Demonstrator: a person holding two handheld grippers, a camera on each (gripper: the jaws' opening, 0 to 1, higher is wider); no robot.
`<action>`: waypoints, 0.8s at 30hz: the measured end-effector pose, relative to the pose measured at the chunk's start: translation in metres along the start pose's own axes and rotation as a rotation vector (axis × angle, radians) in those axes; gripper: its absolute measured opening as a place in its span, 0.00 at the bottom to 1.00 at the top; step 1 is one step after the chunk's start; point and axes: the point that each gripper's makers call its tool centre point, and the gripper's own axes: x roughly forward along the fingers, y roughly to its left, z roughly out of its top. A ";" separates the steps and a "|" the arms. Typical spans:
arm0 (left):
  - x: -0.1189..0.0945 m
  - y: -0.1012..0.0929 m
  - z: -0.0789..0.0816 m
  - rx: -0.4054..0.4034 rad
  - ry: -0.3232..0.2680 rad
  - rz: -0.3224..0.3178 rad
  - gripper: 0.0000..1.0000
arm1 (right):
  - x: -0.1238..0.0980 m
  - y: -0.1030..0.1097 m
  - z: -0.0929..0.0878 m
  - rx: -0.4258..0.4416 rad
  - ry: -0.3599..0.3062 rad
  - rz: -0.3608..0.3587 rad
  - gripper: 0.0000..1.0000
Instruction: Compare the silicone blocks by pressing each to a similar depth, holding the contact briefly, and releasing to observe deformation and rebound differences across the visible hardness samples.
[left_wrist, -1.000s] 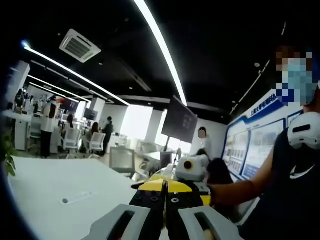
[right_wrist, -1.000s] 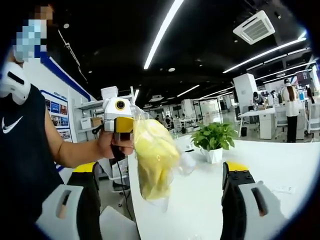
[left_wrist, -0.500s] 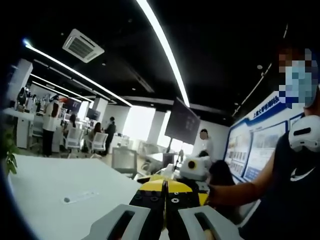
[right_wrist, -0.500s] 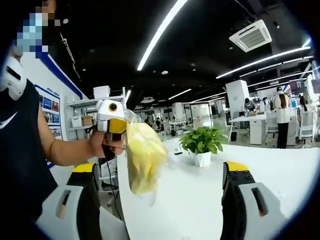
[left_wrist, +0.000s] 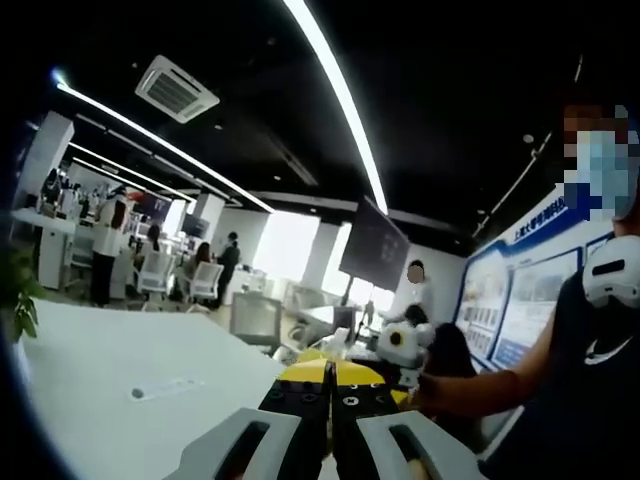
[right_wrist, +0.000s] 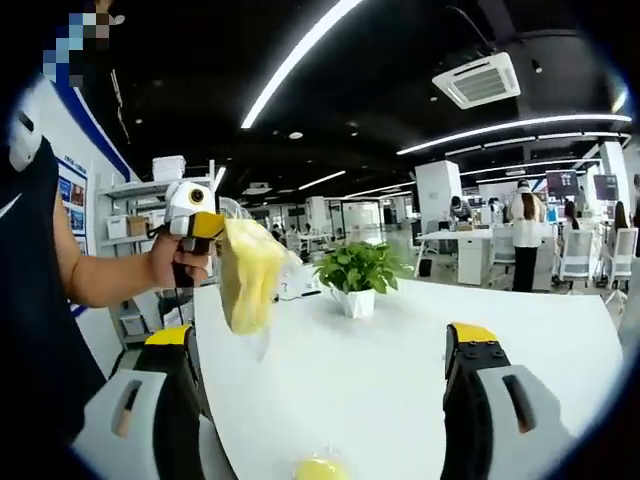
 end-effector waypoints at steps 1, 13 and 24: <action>-0.001 0.002 -0.001 -0.005 -0.001 0.003 0.00 | -0.005 -0.002 -0.003 0.010 0.001 -0.004 0.97; -0.008 0.023 -0.009 -0.058 -0.022 0.057 0.00 | -0.050 -0.027 -0.044 -0.030 0.072 -0.144 0.97; -0.013 0.038 -0.013 -0.099 -0.035 0.096 0.00 | -0.076 -0.042 -0.086 -0.037 0.123 -0.256 0.97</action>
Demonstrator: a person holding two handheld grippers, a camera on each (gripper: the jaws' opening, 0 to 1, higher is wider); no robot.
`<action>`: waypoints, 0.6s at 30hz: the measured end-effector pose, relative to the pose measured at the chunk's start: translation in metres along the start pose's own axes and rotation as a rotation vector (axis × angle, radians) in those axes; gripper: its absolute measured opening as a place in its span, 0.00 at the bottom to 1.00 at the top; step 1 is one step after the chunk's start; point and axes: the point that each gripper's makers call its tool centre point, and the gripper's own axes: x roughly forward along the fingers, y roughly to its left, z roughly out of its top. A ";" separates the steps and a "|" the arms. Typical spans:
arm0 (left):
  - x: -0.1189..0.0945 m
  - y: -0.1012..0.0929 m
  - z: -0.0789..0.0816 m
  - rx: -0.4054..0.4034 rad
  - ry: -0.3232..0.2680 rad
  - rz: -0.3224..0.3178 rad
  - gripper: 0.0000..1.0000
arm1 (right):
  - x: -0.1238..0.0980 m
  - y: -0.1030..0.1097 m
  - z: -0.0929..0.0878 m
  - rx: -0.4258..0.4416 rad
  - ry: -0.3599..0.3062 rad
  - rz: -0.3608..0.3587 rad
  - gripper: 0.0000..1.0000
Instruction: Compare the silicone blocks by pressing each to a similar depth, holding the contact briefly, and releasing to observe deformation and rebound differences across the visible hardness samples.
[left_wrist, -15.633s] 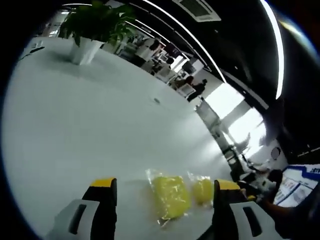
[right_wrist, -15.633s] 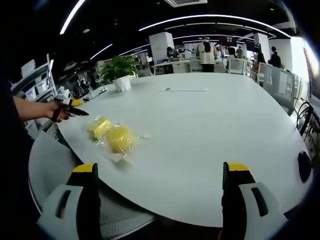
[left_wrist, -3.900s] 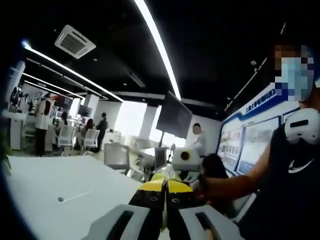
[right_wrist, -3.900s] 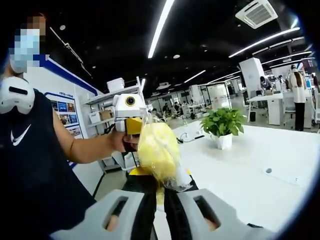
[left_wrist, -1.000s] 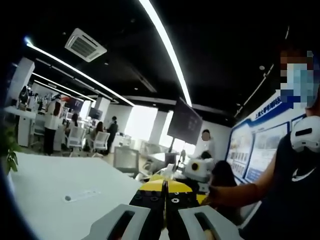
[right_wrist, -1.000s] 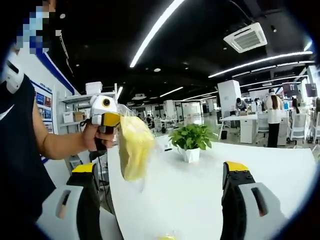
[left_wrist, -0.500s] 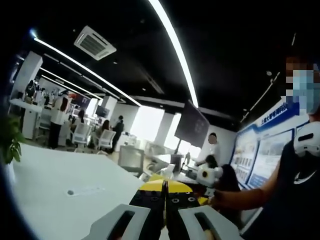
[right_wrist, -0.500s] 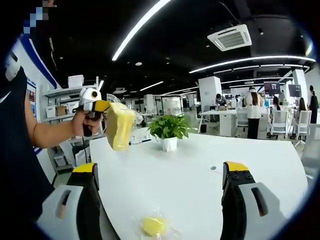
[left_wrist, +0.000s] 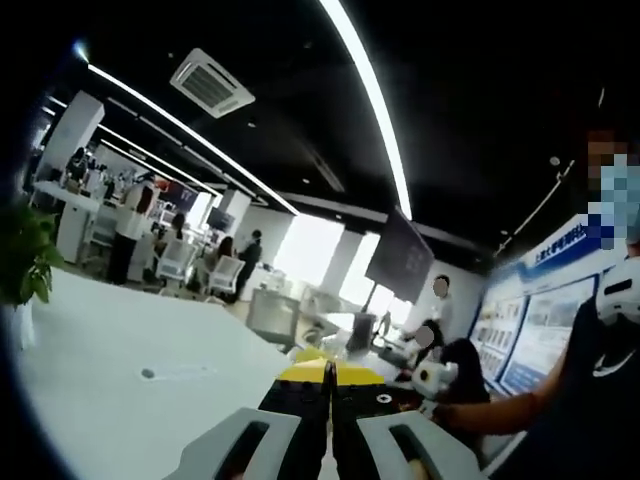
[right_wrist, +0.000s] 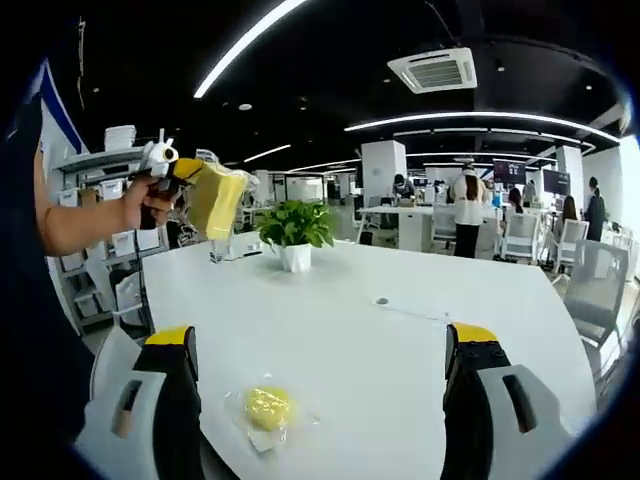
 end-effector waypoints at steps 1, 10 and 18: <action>-0.001 0.002 -0.001 -0.009 0.001 0.006 0.00 | -0.002 -0.001 -0.005 -0.008 0.008 -0.013 0.97; -0.013 0.013 -0.011 -0.046 -0.001 0.047 0.00 | -0.023 -0.007 -0.047 -0.011 0.065 -0.102 0.97; -0.023 0.023 -0.014 -0.090 -0.014 0.064 0.00 | -0.033 -0.008 -0.072 0.013 0.074 -0.137 0.97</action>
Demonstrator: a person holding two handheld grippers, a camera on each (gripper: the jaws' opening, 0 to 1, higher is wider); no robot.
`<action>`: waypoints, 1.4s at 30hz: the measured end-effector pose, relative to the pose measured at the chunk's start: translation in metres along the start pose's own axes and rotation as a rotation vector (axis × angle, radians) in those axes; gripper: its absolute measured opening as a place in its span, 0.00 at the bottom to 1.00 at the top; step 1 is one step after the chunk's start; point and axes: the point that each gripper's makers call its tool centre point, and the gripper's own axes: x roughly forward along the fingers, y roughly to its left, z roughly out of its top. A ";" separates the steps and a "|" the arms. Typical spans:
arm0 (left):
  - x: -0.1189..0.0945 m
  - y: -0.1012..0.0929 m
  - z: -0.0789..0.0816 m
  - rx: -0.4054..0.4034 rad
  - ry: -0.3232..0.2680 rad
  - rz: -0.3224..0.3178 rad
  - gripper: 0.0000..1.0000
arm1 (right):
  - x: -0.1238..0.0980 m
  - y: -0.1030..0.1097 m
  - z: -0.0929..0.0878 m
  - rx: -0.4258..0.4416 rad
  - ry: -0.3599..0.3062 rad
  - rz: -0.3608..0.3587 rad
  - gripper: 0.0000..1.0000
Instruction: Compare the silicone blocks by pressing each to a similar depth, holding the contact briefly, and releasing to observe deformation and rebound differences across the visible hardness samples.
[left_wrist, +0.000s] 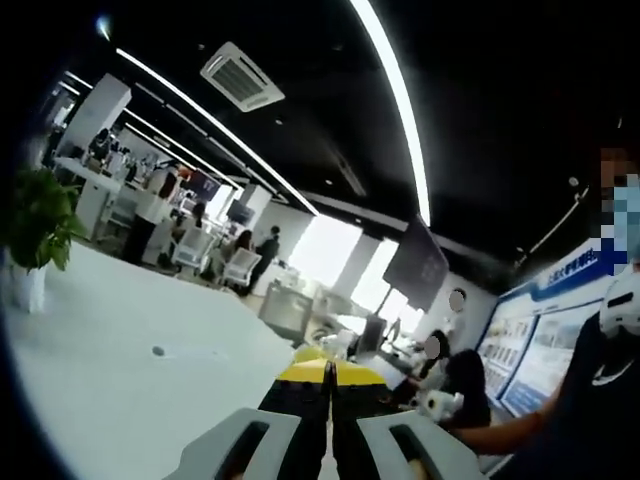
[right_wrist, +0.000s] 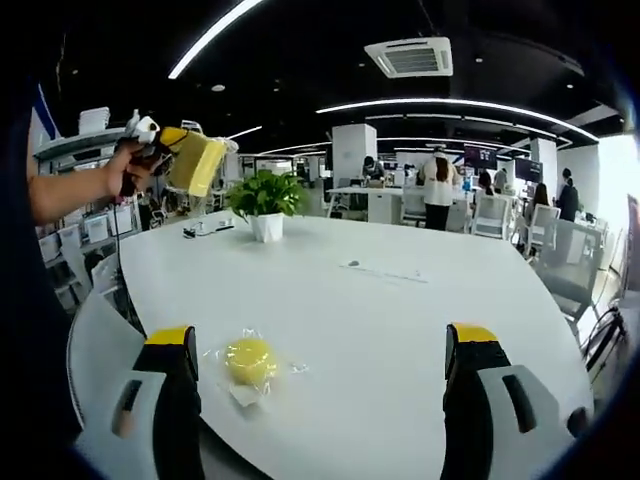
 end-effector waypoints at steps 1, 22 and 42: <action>0.000 -0.001 -0.001 -0.002 0.000 0.002 0.00 | -0.001 0.000 -0.002 0.005 0.000 -0.001 0.97; 0.003 0.005 -0.027 -0.066 0.023 0.017 0.00 | -0.006 -0.007 -0.025 -0.032 0.049 -0.020 0.97; -0.006 0.039 -0.080 -0.172 0.068 0.069 0.00 | -0.007 -0.006 -0.030 -0.029 0.052 -0.024 0.97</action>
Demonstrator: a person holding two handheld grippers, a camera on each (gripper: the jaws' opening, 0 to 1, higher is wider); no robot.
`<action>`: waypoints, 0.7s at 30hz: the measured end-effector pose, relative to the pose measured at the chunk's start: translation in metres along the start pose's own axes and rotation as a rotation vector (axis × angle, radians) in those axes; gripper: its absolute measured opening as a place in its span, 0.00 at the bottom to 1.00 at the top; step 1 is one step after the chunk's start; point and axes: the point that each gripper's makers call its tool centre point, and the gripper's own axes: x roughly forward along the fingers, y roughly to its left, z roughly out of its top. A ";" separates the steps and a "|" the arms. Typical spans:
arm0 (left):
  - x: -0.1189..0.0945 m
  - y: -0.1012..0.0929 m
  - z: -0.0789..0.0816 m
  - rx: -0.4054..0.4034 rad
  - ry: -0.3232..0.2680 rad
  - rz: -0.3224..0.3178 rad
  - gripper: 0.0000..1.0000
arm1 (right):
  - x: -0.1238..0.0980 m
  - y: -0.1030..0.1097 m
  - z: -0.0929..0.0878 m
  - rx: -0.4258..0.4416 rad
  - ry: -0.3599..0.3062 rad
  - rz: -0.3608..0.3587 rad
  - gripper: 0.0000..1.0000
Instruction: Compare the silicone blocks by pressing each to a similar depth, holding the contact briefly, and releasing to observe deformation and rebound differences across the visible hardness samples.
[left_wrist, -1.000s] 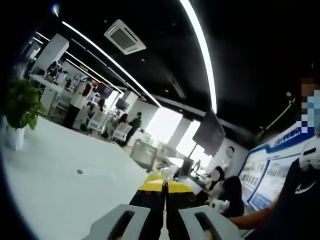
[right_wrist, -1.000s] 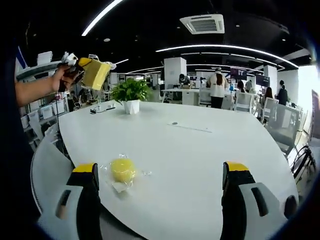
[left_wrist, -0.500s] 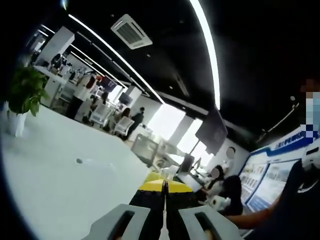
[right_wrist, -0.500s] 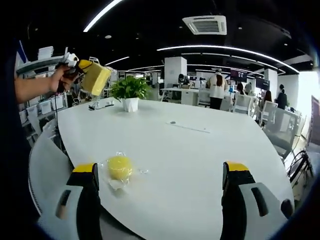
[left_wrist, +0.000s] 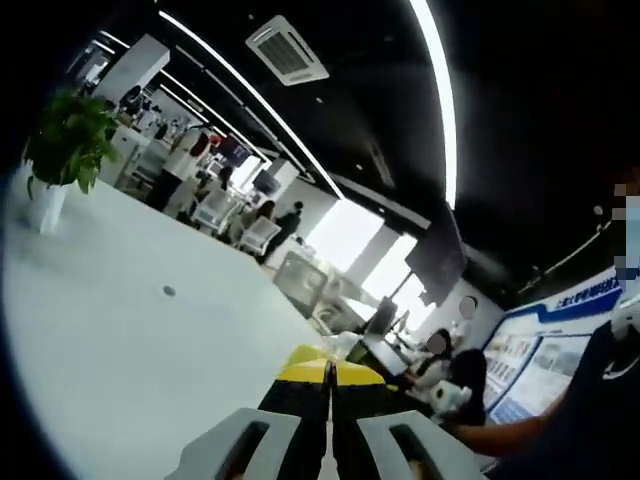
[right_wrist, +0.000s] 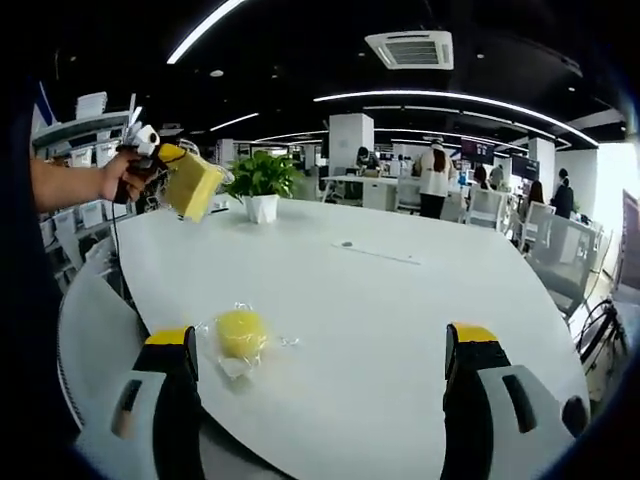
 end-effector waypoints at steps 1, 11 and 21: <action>0.000 0.002 -0.002 -0.008 0.002 0.002 0.00 | 0.000 0.000 -0.001 0.001 0.000 0.000 0.97; 0.000 0.020 -0.029 -0.105 0.002 0.022 0.00 | -0.001 0.001 -0.007 -0.003 0.025 -0.002 0.97; 0.000 0.042 -0.064 -0.168 0.052 0.063 0.00 | -0.003 0.004 -0.010 0.004 0.028 -0.001 0.97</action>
